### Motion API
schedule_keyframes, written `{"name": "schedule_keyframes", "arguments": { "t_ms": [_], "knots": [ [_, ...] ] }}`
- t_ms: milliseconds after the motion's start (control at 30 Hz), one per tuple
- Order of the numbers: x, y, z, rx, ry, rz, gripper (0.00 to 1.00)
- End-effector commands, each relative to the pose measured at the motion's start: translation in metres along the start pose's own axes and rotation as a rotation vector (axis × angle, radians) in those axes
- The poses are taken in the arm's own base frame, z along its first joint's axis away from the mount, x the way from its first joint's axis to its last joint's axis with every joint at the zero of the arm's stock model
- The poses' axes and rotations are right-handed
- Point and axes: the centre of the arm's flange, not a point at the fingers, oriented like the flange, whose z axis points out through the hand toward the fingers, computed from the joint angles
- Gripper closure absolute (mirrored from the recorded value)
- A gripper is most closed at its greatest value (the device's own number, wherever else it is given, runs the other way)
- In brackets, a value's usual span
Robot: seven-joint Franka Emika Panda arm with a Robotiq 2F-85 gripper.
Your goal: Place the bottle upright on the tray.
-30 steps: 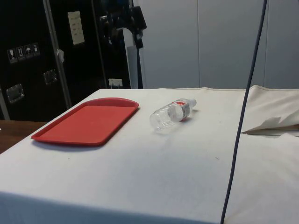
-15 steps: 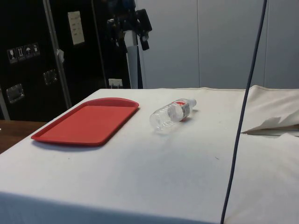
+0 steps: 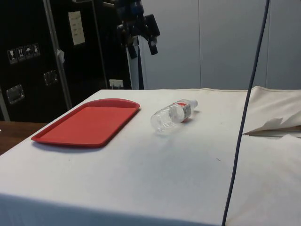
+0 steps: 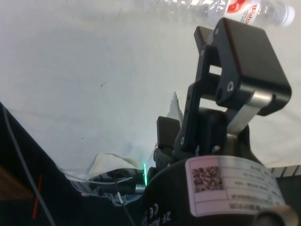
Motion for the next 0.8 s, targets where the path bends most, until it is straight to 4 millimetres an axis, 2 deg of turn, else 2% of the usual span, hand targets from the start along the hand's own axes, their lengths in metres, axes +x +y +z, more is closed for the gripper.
{"name": "schedule_keyframes", "arguments": {
  "t_ms": [0, 767],
  "knots": [
    [0.003, 0.0, 0.001, 0.012, -0.007, 0.002, 0.0],
    [0.032, -0.008, 0.034, -0.029, 0.003, 0.078, 0.0]
  ]
}}
